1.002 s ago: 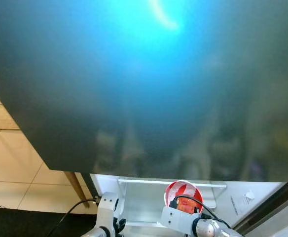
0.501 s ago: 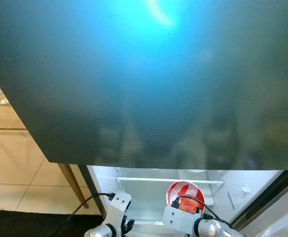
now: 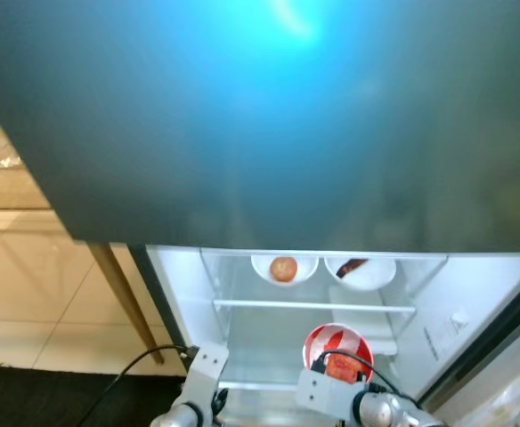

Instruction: Restocking fridge

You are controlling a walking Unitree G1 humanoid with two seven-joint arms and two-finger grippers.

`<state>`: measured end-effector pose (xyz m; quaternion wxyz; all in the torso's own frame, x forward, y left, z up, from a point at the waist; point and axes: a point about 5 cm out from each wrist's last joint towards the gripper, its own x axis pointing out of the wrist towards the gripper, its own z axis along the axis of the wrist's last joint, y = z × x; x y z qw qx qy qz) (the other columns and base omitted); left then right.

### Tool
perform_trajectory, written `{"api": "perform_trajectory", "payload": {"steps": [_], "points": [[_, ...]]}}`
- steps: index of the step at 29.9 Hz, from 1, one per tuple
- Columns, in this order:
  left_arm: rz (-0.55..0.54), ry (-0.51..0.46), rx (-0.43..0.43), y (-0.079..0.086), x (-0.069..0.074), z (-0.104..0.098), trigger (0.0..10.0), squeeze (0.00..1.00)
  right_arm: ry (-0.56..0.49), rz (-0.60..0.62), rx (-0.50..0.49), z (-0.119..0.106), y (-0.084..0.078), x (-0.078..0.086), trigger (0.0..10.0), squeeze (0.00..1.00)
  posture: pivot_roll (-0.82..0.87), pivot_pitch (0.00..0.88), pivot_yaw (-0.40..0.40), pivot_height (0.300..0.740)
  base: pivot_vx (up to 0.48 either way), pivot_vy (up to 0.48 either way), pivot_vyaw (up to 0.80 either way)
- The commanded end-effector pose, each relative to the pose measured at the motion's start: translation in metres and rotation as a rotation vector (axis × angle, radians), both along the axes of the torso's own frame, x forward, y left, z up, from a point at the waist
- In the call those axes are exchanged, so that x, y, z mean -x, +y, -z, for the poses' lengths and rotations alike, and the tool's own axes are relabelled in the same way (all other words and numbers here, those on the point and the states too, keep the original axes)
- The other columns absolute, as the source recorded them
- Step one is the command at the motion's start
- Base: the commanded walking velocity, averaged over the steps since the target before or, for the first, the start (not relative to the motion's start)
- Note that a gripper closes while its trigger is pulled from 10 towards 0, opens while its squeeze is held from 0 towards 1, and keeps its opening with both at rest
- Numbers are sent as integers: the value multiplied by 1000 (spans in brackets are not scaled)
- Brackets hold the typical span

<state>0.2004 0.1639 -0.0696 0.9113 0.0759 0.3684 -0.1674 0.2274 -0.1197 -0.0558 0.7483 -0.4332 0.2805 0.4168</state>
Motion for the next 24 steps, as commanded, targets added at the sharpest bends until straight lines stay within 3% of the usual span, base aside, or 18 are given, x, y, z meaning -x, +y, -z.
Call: {"api": "perform_trajectory", "payload": {"steps": [1,14,24], "points": [[9,-7,-27,7,1,0,10000,0,-16,-24,-15,-3,5,-3,10000,0,-29,8,16,615,0,0,0],[-11,-82,-44,8,-3,-5,10000,0,-13,-45,-15,-3,9,-2,10000,0,-28,15,16,615,0,0,0],[-60,-128,-71,11,-8,-9,10000,0,-6,-73,-18,-3,11,-1,10000,0,-32,15,18,570,0,0,0]]}}
